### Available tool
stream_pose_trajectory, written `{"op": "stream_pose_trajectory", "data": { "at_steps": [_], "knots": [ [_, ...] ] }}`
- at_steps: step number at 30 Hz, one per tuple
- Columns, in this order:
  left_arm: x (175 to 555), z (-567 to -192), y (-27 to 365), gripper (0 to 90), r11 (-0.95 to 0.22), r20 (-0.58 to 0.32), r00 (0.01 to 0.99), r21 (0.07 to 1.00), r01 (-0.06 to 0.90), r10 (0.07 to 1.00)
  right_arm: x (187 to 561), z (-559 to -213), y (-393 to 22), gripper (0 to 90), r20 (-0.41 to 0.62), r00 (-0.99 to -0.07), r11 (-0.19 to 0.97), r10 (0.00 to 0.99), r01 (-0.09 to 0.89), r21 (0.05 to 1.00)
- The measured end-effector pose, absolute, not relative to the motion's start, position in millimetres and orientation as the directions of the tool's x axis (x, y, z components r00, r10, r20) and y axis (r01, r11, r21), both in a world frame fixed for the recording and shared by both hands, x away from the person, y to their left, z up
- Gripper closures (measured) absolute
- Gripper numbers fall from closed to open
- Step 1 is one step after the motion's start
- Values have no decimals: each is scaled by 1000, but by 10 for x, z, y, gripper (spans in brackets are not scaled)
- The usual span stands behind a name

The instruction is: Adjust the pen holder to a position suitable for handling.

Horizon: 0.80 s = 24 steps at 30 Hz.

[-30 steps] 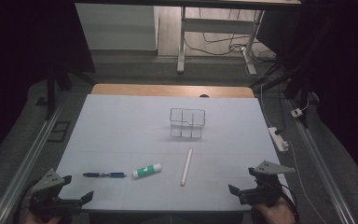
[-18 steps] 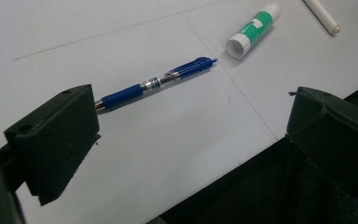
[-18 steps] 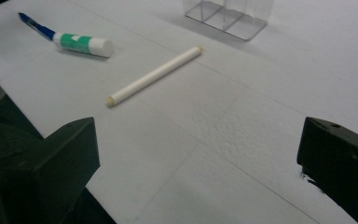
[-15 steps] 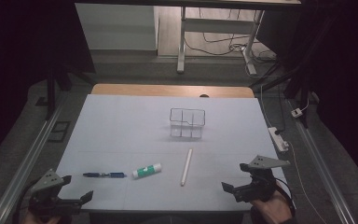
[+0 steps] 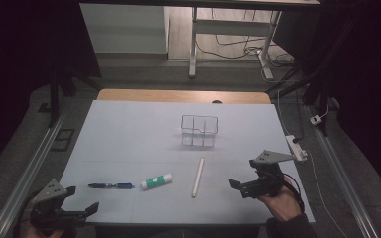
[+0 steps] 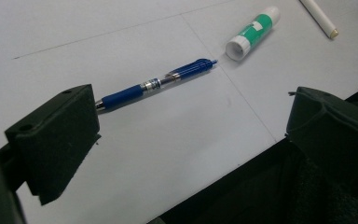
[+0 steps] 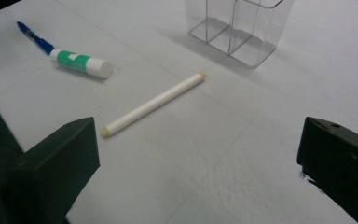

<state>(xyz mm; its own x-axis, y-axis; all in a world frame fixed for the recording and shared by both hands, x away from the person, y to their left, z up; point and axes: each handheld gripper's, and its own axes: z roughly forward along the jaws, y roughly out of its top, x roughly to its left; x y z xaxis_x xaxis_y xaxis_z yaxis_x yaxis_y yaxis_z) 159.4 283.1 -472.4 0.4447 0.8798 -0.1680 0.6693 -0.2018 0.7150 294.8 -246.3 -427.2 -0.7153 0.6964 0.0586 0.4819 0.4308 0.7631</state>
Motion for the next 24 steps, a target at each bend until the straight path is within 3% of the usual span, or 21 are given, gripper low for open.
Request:
{"op": "stream_pose_trajectory", "data": {
  "at_steps": [19,24],
  "knots": [
    [1604,-4724,2834,31,-201,-173,448,716,669,877,3659,-4180,-2182,0,10,-668,433,744,494,754],
    [1605,-4724,2838,32,-198,-176,449,716,669,876,3853,-4176,-2101,45,13,-661,426,750,498,756]
  ]
}}
